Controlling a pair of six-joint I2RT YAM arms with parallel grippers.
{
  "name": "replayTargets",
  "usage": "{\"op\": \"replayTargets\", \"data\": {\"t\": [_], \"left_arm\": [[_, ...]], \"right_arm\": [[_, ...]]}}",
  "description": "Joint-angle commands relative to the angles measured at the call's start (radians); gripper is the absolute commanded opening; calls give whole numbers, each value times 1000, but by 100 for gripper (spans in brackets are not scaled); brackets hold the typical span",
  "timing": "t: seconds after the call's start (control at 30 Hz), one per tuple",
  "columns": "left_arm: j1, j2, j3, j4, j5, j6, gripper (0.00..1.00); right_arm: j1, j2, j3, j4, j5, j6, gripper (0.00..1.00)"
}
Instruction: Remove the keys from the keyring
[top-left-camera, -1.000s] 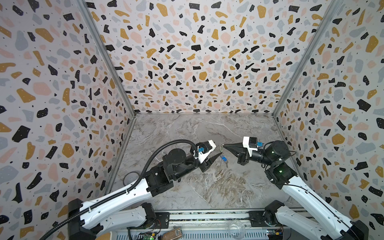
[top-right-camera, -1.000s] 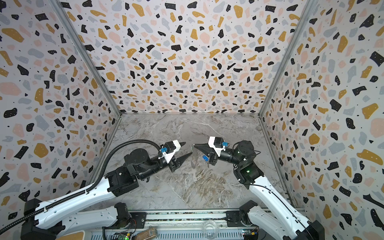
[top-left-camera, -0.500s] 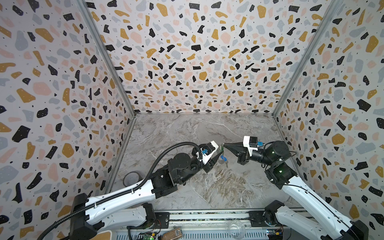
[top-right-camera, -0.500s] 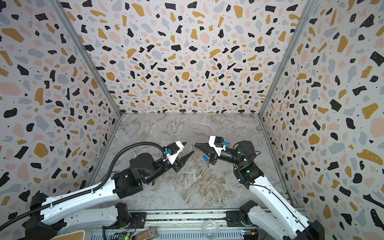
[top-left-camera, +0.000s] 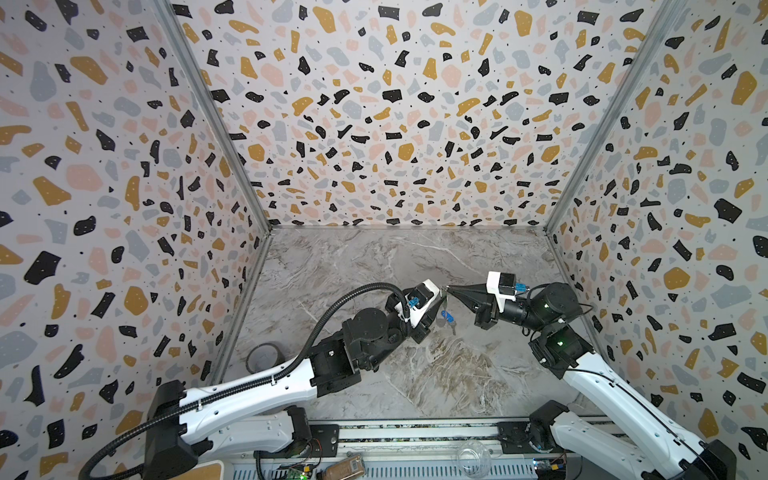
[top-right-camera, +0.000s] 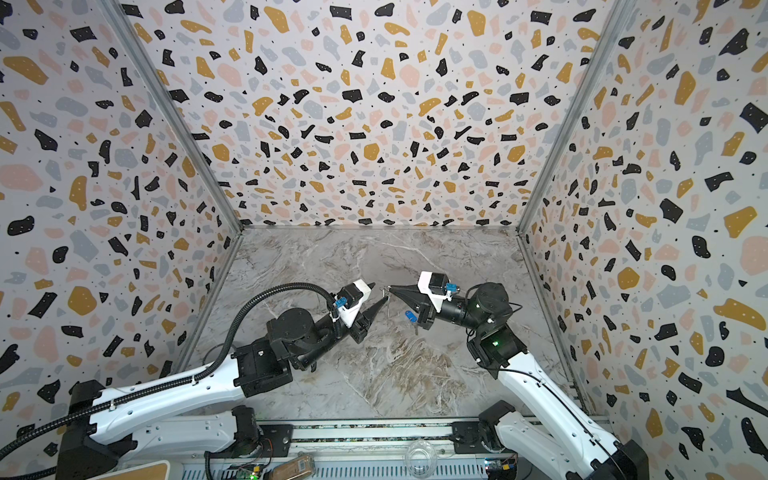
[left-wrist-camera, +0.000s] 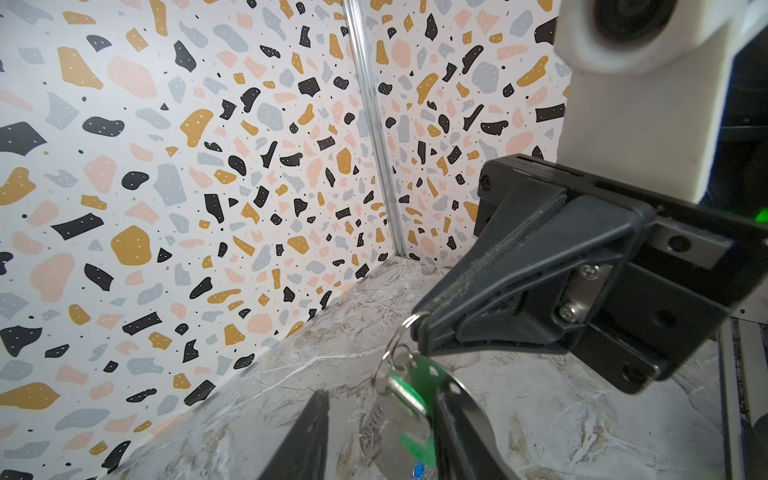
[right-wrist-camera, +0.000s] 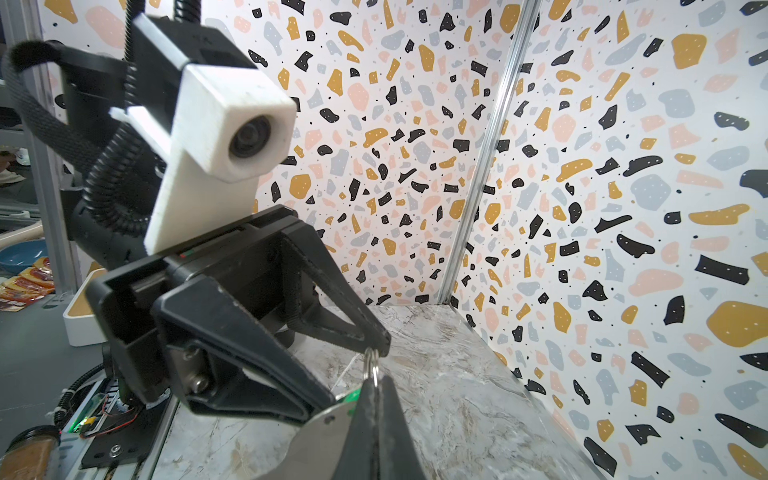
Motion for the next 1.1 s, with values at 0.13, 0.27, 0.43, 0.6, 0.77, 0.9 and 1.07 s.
{"op": "replayTargets", "data": {"t": [0.13, 0.27, 0.43, 0.6, 0.77, 0.9, 1.07], "left_arm": [[-15, 13, -7, 87, -10, -14, 39], [-18, 22, -1, 82, -20, -12, 32], [-15, 3, -29, 77, -91, -20, 15], [17, 22, -47, 49, -23, -53, 17], [58, 68, -52, 80, 102, -96, 18], [102, 89, -47, 57, 160, -115, 20], [194, 67, -47, -24, 232, -117, 36]], "right_arm": [[-3, -25, 1, 53, 17, 17, 0], [-3, -25, -1, 55, 20, 14, 0], [-4, -24, -5, 35, 37, 9, 0], [-24, -19, -25, 92, 28, 40, 0], [-43, -7, -32, 121, 11, 63, 0], [-84, -7, -47, 131, 3, 82, 0], [-138, -23, -63, 63, 8, 57, 0]]}}
